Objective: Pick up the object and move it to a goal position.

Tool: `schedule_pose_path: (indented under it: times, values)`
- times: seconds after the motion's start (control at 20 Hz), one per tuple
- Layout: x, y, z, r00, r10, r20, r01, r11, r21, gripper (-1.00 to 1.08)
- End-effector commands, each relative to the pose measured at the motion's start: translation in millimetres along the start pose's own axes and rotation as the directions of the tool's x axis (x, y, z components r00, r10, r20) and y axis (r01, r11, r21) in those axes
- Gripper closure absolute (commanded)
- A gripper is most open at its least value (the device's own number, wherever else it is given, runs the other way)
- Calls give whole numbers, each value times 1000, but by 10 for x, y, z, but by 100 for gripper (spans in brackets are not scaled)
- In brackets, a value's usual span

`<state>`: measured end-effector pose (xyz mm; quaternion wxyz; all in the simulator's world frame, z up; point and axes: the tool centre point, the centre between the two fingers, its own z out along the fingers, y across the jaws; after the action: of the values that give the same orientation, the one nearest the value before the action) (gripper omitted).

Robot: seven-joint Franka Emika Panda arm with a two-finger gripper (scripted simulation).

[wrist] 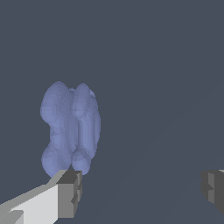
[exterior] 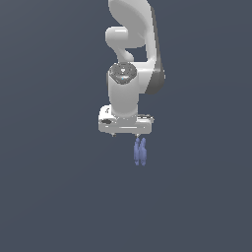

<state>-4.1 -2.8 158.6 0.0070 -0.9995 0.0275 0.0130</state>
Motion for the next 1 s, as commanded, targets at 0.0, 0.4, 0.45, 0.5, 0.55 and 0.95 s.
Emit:
schedule_pose_path:
  times: [0.0, 0.4, 0.45, 0.5, 0.55, 0.95]
  values:
    - [0, 0, 0, 1000, 0, 0, 0, 1000, 0, -92]
    - [-13, 201, 57, 999, 39, 15, -38, 999, -26, -92]
    - [-18, 228, 60, 999, 42, 17, -42, 999, -28, -92]
    - [-22, 247, 62, 999, 44, 18, -44, 999, -29, -92]
    - [-25, 256, 62, 999, 45, 18, -45, 999, -30, -92]
    - [71, -33, 82, 1000, 31, 4, -30, 999, -25, -92]
